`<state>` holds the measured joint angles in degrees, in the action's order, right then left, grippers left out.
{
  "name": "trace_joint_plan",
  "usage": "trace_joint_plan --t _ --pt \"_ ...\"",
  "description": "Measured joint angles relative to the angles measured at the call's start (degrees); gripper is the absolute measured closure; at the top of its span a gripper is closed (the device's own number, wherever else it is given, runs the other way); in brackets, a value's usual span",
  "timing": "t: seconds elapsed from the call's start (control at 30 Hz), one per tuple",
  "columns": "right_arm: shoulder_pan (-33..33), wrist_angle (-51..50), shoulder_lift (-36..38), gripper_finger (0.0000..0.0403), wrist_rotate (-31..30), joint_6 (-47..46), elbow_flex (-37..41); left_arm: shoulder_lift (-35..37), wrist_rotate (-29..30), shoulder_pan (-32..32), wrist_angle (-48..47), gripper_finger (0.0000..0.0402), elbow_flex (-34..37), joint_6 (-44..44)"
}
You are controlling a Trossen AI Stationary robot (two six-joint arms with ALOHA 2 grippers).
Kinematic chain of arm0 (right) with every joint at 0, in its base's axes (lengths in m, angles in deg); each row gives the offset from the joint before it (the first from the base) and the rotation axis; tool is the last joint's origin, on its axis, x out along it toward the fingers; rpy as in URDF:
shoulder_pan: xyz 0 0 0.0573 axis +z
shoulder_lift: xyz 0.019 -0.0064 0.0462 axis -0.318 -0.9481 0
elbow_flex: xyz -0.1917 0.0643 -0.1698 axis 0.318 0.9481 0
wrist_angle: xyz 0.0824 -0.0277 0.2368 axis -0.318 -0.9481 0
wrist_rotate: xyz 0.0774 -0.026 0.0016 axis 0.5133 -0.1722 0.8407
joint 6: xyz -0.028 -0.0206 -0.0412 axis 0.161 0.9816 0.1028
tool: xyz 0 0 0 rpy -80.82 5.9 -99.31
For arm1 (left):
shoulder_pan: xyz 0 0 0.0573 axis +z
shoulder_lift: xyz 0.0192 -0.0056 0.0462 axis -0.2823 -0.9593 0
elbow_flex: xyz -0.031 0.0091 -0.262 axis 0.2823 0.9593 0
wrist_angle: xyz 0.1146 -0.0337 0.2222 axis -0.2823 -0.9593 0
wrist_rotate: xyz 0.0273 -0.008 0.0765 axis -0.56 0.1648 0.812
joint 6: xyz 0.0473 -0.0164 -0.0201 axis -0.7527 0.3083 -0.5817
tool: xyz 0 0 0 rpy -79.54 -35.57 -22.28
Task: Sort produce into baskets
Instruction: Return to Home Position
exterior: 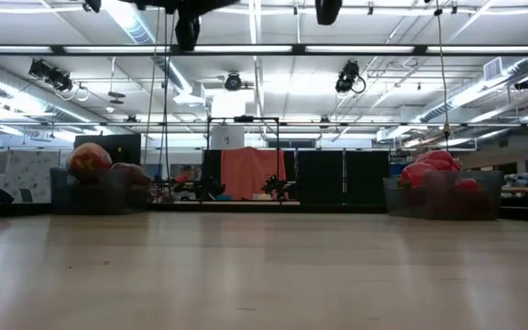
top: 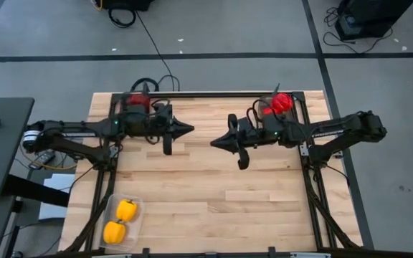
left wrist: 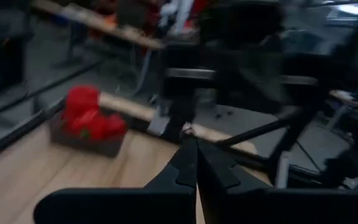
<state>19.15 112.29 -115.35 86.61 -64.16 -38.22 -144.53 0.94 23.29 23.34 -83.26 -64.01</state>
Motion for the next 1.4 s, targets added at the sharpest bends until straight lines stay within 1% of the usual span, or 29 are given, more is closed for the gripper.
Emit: trace_joint_plan --t 0.1,0.2,0.3,0.4,0.47,0.57,0.6,0.67,0.7,0.73,0.77,0.83,0.9,0.97,1.03,1.17,1.27,1.4 --pt "-0.5 0.2 2.4 0.0394 1.7 3.1 0.0 0.5 1.5 -2.2 5.7 0.0397 0.5 -4.2" --pt "-0.3 0.4 6.4 0.0394 4.3 7.5 0.0 2.7 3.9 -4.0 3.8 0.0398 0.9 -8.8" --pt "-0.1 -5.7 11.4 0.0398 4.1 11.1 0.0 5.6 4.2 -5.3 0.1 0.0399 0.8 -9.7" --pt "-0.1 -16.0 16.1 0.0398 -0.8 14.8 0.0 8.4 4.7 -8.4 -3.1 0.04 0.7 -11.8" --pt "0.2 -21.4 18.0 0.0398 -4.2 14.6 0.0 9.1 7.2 -11.7 -4.7 0.04 0.7 -14.2" --pt "0.8 -28.8 18.0 0.0397 -7.6 8.7 0.0 9.0 14.1 -15.9 -8.8 0.04 0.7 -15.9" --pt "0.9 -31.4 17.2 0.0397 -10.2 7.0 0.0 8.5 16.0 -16.8 -10.4 0.04 0.7 -16.3" --pt "1.2 -34.5 15.0 0.0397 -16.6 4.8 0.2 7.5 17.1 -17.5 -11.5 0.04 1.8 -18.9" --pt "1.3 -33.7 13.8 0.0397 -18.1 4.9 0.8 6.9 16.3 -17.2 -10.5 0.04 3.1 -20.2" --pt "1.4 -31.2 13.0 0.0397 -17.8 6.1 1.6 6.4 14.8 -16.4 -8.6 0.04 4.5 -20.5" --pt "1.4 -27.7 12.3 0.0397 -16.1 7.4 2.6 6.1 13.5 -15.1 -5.9 0.0401 6.2 -20.0" --pt "1.6 -21.1 12.0 0.0397 -12.0 7.4 4.6 5.9 11.6 -13.1 3.0 0.0401 10.1 -17.8" --pt "1.6 -15.8 12.8 0.0397 -11.6 6.6 7.2 7.5 10.9 -12.4 10.2 0.0401 14.6 -16.9" --pt "1.5 -14.2 15.1 0.0397 -12.3 6.6 10.2 10.0 10.0 -12.2 15.1 0.0401 18.5 -15.8" --pt "1.5 -12.9 18.5 0.0397 -12.0 5.9 13.6 13.3 10.2 -12.2 15.7 0.0401 22.3 -14.2" --pt "0.6 -10.1 27.8 0.0396 -9.6 3.6 20.9 19.5 10.6 -12.2 15.6 0.0401 28.4 -13.0" --pt "0.0 -8.6 35.1 0.0396 -10.9 1.6 26.4 23.0 10.5 -11.4 16.1 0.0401 31.5 -12.9" --pt "-0.1 -8.5 43.6 0.0398 -11.8 -0.3 31.9 26.5 10.0 -10.3 15.5 0.0401 34.5 -12.6"
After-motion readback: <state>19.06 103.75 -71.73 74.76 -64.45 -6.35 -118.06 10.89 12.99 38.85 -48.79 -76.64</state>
